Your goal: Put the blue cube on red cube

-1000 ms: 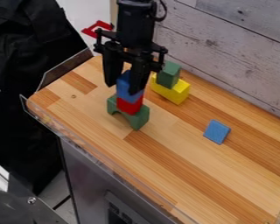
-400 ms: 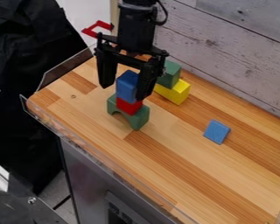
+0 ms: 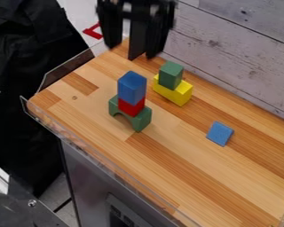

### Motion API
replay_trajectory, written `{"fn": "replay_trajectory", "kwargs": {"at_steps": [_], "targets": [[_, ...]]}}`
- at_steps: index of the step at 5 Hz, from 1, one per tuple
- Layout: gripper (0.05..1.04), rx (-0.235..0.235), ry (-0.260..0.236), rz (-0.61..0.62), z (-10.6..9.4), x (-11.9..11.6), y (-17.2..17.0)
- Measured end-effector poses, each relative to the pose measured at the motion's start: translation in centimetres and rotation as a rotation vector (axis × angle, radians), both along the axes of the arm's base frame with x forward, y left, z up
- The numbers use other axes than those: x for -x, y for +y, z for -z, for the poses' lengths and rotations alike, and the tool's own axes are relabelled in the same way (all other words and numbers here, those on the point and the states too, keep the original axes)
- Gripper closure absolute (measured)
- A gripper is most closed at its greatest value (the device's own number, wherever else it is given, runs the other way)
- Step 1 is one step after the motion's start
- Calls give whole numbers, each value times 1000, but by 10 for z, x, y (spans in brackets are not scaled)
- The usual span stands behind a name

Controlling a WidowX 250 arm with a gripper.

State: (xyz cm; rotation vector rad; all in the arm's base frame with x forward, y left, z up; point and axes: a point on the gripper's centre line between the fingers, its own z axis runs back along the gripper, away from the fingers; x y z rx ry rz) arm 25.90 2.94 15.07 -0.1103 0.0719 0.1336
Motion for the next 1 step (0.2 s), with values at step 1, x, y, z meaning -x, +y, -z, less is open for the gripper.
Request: {"fn": "replay_trajectory", "kwargs": {"at_steps": [1], "targets": [[83, -19, -11, 53, -12, -2, -9]]}}
